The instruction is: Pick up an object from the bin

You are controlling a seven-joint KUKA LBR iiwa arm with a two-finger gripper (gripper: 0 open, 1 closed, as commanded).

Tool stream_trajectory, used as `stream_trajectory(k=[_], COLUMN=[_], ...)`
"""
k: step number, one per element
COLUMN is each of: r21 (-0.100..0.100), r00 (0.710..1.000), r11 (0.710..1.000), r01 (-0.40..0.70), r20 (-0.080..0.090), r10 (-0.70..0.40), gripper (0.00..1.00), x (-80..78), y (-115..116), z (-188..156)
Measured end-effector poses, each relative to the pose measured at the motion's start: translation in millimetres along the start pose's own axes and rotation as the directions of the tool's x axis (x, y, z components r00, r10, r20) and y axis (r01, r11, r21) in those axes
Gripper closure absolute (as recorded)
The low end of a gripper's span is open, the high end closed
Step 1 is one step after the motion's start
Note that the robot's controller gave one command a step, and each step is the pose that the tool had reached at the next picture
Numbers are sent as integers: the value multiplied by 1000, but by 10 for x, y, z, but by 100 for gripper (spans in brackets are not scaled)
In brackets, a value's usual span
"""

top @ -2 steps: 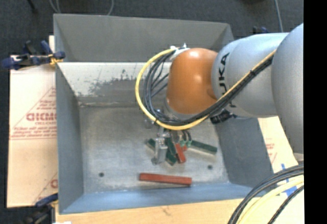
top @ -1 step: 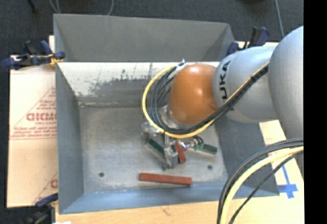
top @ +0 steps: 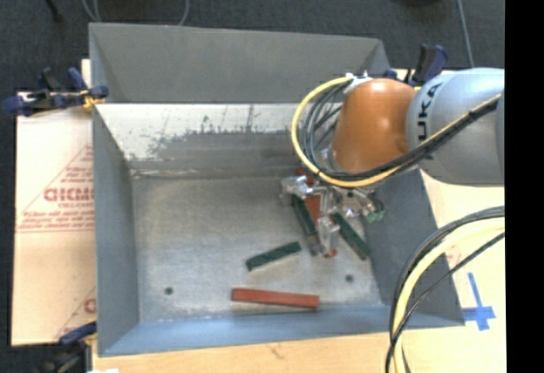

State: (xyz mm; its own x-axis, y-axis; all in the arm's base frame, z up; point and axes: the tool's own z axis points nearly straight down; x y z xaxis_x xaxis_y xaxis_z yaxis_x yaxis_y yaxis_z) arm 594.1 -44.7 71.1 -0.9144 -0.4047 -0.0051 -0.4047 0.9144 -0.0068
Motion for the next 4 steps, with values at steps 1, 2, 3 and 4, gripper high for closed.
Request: stream_trajectory(k=[1,2,3,4], r21=[-11,-6,-7,-1], r00=[988,945,946,944], r11=[988,945,946,944], r01=[153,328,324,331], r20=[-3,1,2,7], r10=[-153,-328,-324,-331], gripper=[0,0,100,100], x=[474,101,98,-145], y=[970,823,825,1188], z=[-258,4,-4,-1725])
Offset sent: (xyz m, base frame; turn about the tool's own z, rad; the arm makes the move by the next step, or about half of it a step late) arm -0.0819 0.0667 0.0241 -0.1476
